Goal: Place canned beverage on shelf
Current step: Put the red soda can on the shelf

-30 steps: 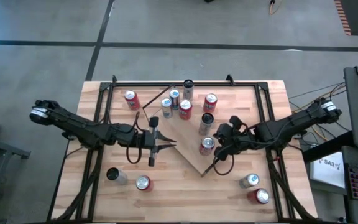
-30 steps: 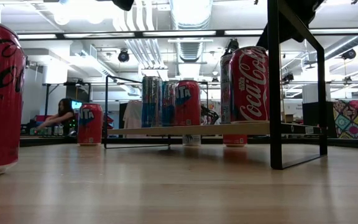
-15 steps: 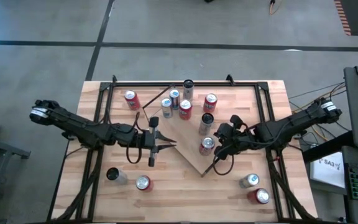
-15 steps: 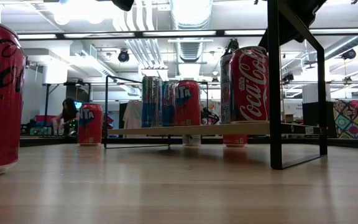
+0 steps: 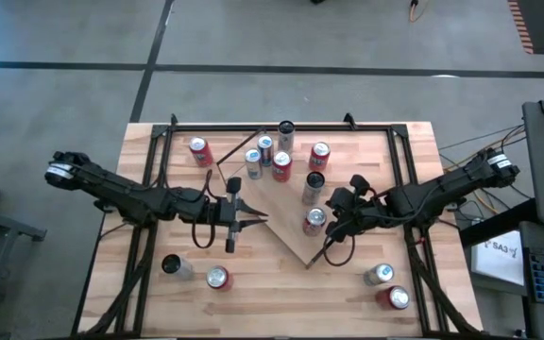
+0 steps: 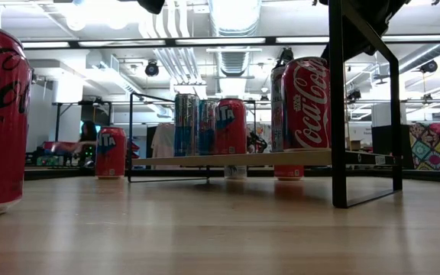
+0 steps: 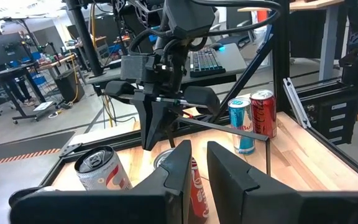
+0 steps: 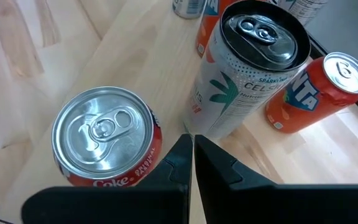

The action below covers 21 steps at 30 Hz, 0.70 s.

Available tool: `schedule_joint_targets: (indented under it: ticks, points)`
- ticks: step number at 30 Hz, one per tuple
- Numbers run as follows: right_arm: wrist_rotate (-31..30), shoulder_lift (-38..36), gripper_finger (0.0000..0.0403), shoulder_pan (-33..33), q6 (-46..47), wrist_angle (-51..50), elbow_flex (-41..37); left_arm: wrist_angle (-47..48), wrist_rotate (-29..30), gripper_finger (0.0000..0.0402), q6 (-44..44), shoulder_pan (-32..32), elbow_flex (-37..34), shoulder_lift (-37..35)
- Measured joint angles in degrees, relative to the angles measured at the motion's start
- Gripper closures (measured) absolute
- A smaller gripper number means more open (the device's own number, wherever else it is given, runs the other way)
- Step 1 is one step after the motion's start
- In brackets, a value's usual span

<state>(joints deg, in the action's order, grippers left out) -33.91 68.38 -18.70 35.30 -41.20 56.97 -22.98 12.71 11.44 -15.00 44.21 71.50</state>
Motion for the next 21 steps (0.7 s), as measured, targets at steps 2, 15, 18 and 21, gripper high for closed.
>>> schedule_joint_targets:
  ticks: [2, 15, 18, 21]
  points:
    - [0.7, 0.0, 0.0394, 0.0, 0.2, 0.1, 0.0, 0.0, 0.0, 0.0365, 0.0, 0.0, 0.0, 0.0]
    - [1.5, 0.0, 0.0394, 0.0, 0.0, 2.0, 0.0, -0.1, 0.0, 0.0365, -0.9, 0.0, 0.1, -1.1]
    - [2.9, 0.8, 0.0394, 0.0, -0.2, 3.1, 0.0, -0.1, 0.0, 0.0365, -1.1, 0.0, 0.1, -1.1]
    - [3.7, 2.4, 0.0394, 0.0, -0.2, 3.0, 0.0, -0.1, 0.0, 0.0365, -1.6, 0.0, 0.1, -1.2]
